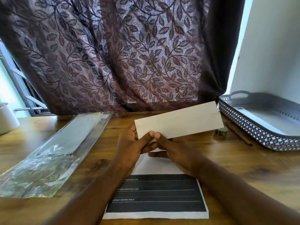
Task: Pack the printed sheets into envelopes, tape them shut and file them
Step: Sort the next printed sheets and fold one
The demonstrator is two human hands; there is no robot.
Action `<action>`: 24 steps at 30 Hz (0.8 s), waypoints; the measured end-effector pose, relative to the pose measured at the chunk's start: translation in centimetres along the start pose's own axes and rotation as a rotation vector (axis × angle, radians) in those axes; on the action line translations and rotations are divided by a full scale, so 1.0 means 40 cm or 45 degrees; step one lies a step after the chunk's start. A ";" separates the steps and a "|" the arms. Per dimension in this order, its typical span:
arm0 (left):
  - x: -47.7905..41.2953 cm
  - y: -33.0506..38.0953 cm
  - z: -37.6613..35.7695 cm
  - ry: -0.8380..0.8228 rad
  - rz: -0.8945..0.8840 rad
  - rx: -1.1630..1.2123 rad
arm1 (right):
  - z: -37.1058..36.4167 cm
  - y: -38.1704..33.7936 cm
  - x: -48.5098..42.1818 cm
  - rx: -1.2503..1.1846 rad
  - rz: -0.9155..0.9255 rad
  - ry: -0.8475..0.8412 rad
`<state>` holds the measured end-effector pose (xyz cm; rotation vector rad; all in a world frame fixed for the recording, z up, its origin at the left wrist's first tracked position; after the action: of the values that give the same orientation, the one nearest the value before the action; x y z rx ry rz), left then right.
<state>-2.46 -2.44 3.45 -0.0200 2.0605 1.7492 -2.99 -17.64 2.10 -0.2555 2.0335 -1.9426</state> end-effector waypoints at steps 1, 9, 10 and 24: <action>0.000 -0.001 0.000 0.008 -0.013 -0.015 | 0.000 0.003 -0.002 -0.078 0.009 0.009; -0.019 -0.002 0.026 0.061 -0.022 -0.048 | 0.042 -0.017 -0.007 -0.574 0.188 0.186; -0.021 0.000 0.034 0.075 -0.017 -0.050 | 0.052 -0.023 -0.007 -0.583 0.204 0.216; -0.033 0.006 0.102 0.199 0.059 0.001 | 0.143 -0.052 0.012 -0.612 0.131 0.347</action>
<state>-0.04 1.11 3.70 -0.1127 2.1877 1.8265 -1.65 -23.30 3.95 0.0120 2.6183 -1.4690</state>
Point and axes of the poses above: each hand's wrist, its own x-axis away from the middle knuckle, its own z-axis out of the back of the hand, y = z × x, the point moved 1 cm from there along -x, towards the middle knuckle, and after that the axes turned 7 degrees about -y, right-handed, at the moved point
